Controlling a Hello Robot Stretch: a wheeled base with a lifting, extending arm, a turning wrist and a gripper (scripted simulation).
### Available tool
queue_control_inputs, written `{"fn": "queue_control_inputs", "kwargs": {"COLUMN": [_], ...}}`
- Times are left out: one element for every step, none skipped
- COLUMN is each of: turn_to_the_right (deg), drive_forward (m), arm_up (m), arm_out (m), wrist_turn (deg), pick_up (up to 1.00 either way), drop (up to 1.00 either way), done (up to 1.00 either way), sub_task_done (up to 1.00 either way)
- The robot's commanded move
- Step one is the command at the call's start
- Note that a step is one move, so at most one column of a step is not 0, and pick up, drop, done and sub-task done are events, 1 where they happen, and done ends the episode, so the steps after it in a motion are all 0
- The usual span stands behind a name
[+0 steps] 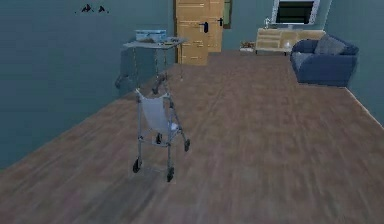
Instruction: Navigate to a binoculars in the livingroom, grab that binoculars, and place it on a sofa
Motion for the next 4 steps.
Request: {"fn": "queue_control_inputs", "kwargs": {"turn_to_the_right": [18.0, 0.0, 3.0, 0.0], "drive_forward": [0.0, 0.8, 0.0, 1.0], "arm_up": [0.0, 0.0, 0.0, 0.0], "arm_out": [0.0, 0.0, 0.0, 0.0], "wrist_turn": [0.0, 0.0, 0.0, 0.0], "pick_up": [0.0, 0.0, 0.0, 0.0], "drop": [0.0, 0.0, 0.0, 0.0], "done": [0.0, 0.0, 0.0, 0.0], "sub_task_done": [0.0, 0.0, 0.0, 0.0]}}
